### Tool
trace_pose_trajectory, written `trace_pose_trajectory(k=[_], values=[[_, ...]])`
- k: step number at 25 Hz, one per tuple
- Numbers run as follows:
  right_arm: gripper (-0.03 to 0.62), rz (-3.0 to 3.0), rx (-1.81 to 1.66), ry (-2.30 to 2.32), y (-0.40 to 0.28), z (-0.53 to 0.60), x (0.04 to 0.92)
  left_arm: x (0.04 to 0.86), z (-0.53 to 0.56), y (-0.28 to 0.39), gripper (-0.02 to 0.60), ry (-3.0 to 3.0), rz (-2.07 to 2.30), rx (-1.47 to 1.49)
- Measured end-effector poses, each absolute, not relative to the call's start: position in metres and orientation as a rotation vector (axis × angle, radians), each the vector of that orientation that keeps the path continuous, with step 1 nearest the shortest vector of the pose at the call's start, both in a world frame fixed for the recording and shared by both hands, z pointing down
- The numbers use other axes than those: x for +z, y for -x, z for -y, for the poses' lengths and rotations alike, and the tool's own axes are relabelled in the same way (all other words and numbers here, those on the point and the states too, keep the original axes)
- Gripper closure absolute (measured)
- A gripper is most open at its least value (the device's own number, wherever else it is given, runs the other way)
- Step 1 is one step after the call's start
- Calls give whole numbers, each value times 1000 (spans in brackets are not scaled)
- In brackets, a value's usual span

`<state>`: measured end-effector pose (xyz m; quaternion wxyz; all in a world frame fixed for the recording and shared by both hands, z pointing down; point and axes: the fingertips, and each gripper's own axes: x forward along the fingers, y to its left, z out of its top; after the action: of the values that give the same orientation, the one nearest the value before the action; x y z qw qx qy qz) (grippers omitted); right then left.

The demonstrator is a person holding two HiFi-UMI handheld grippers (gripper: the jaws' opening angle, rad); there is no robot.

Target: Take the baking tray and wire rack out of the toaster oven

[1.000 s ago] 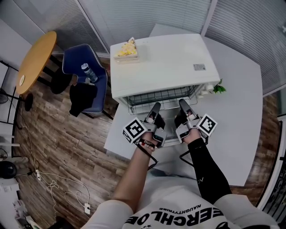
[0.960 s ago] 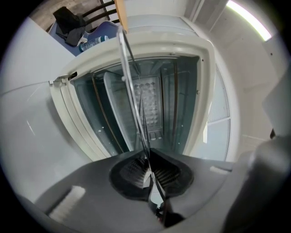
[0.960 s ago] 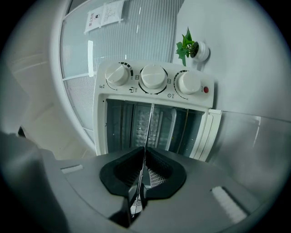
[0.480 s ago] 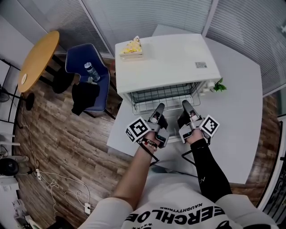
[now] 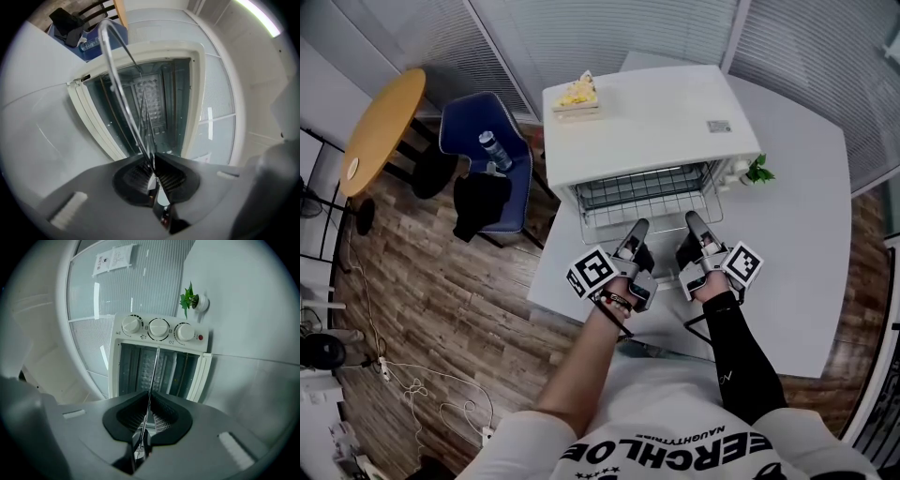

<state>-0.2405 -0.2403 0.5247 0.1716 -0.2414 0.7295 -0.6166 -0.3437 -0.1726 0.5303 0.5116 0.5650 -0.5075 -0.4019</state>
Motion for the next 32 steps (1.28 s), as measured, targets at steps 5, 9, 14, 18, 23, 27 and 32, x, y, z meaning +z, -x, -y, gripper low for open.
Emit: trace_pose_trajectory(k=[5,9,14,18,23,27,32], values=[[576,-2065,-1788,633,239,234,526,532,166,341,517,-1362,1261,-955],[574,-2082,-1812,606,234,229,525,529,160,336,517,-1357,1288,-952],[574,-2106,-1832,573,228,220,524,529,151,330,518,-1350,1318,-936],[576,-2110,-1834,530,226,214,524,531,145,325,518,-1344,1329,-932],[574,-2133,-1830,514,219,206,523,526,136,320,517,-1381,1330,-958],[574,-2125,-1828,487,215,203,518,519,126,327,517,-1385,1369,-1004],[572,-2137,-1831,450,213,196,517,522,117,332,518,-1351,1376,-1052]])
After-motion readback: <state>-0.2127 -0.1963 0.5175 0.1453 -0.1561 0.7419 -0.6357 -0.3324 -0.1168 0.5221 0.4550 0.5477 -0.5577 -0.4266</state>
